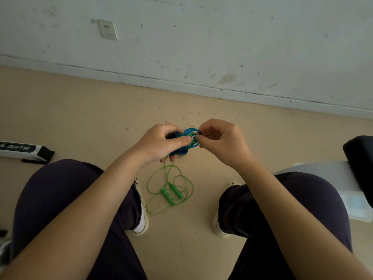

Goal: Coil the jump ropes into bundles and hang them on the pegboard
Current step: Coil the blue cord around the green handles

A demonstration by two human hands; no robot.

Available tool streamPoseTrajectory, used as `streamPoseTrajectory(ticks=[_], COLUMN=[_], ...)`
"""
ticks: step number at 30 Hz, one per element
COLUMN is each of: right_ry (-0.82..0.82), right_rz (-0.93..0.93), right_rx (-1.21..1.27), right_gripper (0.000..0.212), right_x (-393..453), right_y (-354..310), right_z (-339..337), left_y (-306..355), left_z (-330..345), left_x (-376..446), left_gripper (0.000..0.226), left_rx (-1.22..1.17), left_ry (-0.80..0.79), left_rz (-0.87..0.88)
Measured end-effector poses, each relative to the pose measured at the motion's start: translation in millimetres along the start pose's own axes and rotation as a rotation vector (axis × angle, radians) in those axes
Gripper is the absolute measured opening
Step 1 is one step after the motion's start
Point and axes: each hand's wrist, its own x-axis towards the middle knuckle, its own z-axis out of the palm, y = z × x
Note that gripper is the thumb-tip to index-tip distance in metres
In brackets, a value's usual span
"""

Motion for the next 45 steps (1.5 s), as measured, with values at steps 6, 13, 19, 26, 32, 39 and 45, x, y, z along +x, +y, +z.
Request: streamPoseTrajectory(ticks=[6, 13, 19, 26, 32, 39, 45], right_ry=[-0.025, 0.011, -0.021, -0.084, -0.127, -0.125, -0.209], right_rz=[0.033, 0.095, 0.164, 0.342, 0.407, 0.399, 0.468], right_rx=[-0.033, -0.007, 0.051, 0.223, 0.404, 0.588, 0.698], right_gripper=[0.011, 0.009, 0.008, 0.015, 0.013, 0.016, 0.009], right_x=[0, -1, -1, -1, 2, 2, 0], right_y=[1, -3, -6, -6, -9, -10, -12], right_z=[3, 4, 0, 2, 0, 4, 4], left_y=[-2, -2, -4, -5, -3, -1, 1], left_z=[4, 3, 2, 2, 3, 3, 2], left_x=[0, 2, 1, 0, -1, -1, -3], left_gripper=[0.014, 0.014, 0.019, 0.012, 0.007, 0.017, 0.021], left_rx=[0.052, 0.071, 0.052, 0.060, 0.006, -0.084, -0.260], left_ry=[0.036, 0.012, -0.021, -0.040, -0.017, -0.014, -0.034], left_rz=[0.033, 0.038, 0.025, 0.067, 0.111, 0.125, 0.111])
